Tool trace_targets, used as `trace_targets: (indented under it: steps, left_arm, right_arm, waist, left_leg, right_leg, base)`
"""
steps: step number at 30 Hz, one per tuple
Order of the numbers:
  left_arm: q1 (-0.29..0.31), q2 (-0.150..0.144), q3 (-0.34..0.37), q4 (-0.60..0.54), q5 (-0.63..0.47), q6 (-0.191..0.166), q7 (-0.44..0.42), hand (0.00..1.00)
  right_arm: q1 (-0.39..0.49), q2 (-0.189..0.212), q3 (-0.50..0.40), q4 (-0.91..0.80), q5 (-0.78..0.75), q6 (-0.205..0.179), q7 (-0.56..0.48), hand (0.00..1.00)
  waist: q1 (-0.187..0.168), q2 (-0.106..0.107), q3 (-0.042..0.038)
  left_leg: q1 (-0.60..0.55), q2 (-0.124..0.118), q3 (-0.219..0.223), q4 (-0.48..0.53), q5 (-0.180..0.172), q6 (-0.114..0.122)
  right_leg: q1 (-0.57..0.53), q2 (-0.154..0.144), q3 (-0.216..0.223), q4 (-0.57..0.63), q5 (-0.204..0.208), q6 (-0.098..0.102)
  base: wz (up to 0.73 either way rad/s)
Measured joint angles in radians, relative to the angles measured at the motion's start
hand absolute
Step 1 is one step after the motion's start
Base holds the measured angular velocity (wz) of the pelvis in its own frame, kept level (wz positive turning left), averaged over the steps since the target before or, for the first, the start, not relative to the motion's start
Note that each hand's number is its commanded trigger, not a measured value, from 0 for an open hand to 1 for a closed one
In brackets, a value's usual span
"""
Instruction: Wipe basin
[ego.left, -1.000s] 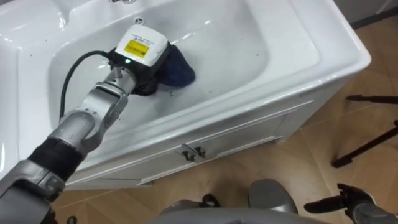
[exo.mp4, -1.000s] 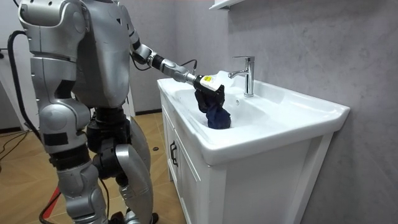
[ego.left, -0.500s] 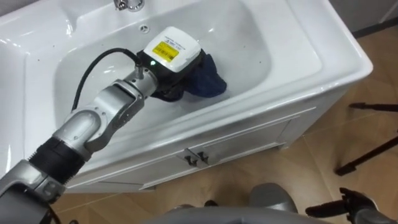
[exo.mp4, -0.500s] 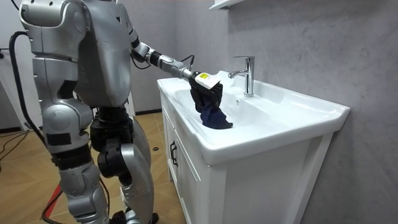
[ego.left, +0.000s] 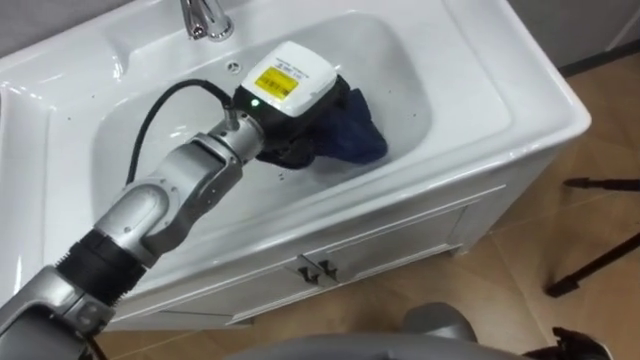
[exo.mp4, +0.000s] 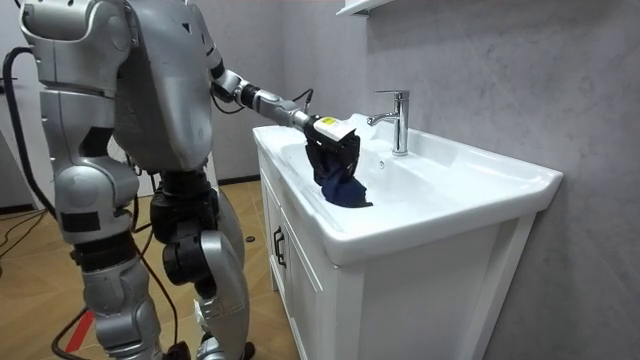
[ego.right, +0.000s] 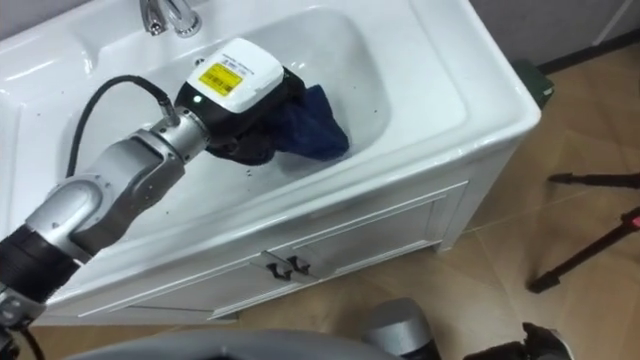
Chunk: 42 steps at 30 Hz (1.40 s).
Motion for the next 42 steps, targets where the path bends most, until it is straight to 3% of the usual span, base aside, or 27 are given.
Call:
trace_targets:
  steps: [2,4,8,11,17,23,30,33,37,42]
  left_arm:
    - [0.013,-0.029,-0.013,0.056,0.005,0.007,0.000,1.00]
    - [0.032,-0.046,-0.032,0.102,0.005,0.038,-0.003,1.00]
    - [0.040,-0.050,-0.030,0.107,0.002,0.052,-0.003,1.00]
    - [0.051,-0.058,-0.030,0.106,0.002,0.062,-0.014,1.00]
    - [0.068,-0.078,-0.017,0.111,-0.006,0.087,-0.061,1.00]
    - [0.138,-0.095,0.080,0.180,0.008,0.128,-0.114,1.00]
    - [0.174,-0.094,0.160,0.269,0.148,0.227,-0.194,1.00]
    - [0.200,-0.093,0.173,0.257,0.206,0.252,-0.213,1.00]
    - [0.237,-0.080,0.217,0.284,0.213,0.264,-0.229,1.00]
    - [0.300,-0.075,0.286,0.325,0.315,0.285,-0.229,1.00]
  right_arm:
    - [0.001,0.002,0.001,0.003,-0.001,0.013,-0.002,0.00]
    - [0.002,0.002,0.001,0.002,-0.002,0.022,-0.003,0.00]
    - [0.009,0.002,-0.002,-0.020,-0.007,0.029,-0.002,0.00]
    - [0.007,0.001,-0.002,-0.036,-0.006,0.027,0.001,0.00]
    - [0.003,0.001,-0.036,-0.018,0.000,0.033,0.026,0.00]
    - [0.009,0.003,-0.082,-0.033,-0.030,0.072,0.025,0.00]
    - [-0.002,0.004,-0.133,-0.068,-0.052,0.081,0.026,0.00]
    - [0.000,0.003,-0.168,-0.066,-0.089,0.091,0.025,0.00]
    - [0.011,0.002,-0.212,-0.065,-0.120,0.095,0.023,0.00]
    - [0.021,0.002,-0.221,-0.064,-0.140,0.114,0.021,0.00]
  waist:
    - [-0.005,-0.010,-0.0057]
    - [-0.010,-0.011,-0.0069]
    - [-0.007,-0.005,-0.0103]
    - [-0.008,0.011,-0.0189]
    - [-0.017,0.037,-0.0154]
    - [-0.017,0.038,-0.0091]
    - [-0.007,0.037,-0.0092]
    - [-0.005,0.042,-0.0132]
    - [0.001,0.058,-0.0247]
    - [0.011,0.058,-0.0246]
  left_leg:
    - [0.000,0.000,0.002,0.000,0.000,0.000]
    - [-0.004,0.003,0.001,0.001,0.000,0.000]
    - [-0.005,0.003,0.002,0.001,0.000,0.000]
    - [-0.002,0.003,0.000,0.001,0.000,0.000]
    - [0.025,-0.001,-0.007,-0.016,0.001,-0.002]
    - [0.061,-0.003,-0.004,-0.034,0.003,-0.005]
    - [0.064,-0.003,-0.004,-0.035,0.003,-0.007]
    - [0.058,-0.004,-0.005,-0.034,0.003,-0.008]
    - [0.065,-0.004,-0.004,-0.036,0.001,-0.010]
    - [0.101,-0.002,-0.002,-0.050,0.001,-0.013]
  right_leg:
    - [0.001,0.001,0.001,-0.002,0.001,0.001]
    - [0.001,0.005,0.004,-0.013,0.009,0.003]
    - [0.002,0.005,0.002,-0.015,0.012,0.005]
    - [0.006,0.005,-0.001,-0.016,0.013,0.004]
    - [0.035,0.005,-0.003,-0.032,0.012,0.004]
    - [0.054,0.003,0.009,-0.029,0.005,-0.003]
    - [0.058,0.004,0.004,-0.032,0.001,-0.005]
    - [0.058,0.004,0.004,-0.043,0.002,-0.004]
    - [0.062,0.005,0.011,-0.047,0.003,-0.004]
    - [0.089,0.009,0.015,-0.051,-0.003,-0.014]
  base:
    - [0.00]
    - [0.00]
    - [0.00]
    - [0.00]
    - [0.00]
    - [-0.11]
    - [0.02]
    - [0.00]
    - [-0.09]
    - [-0.09]
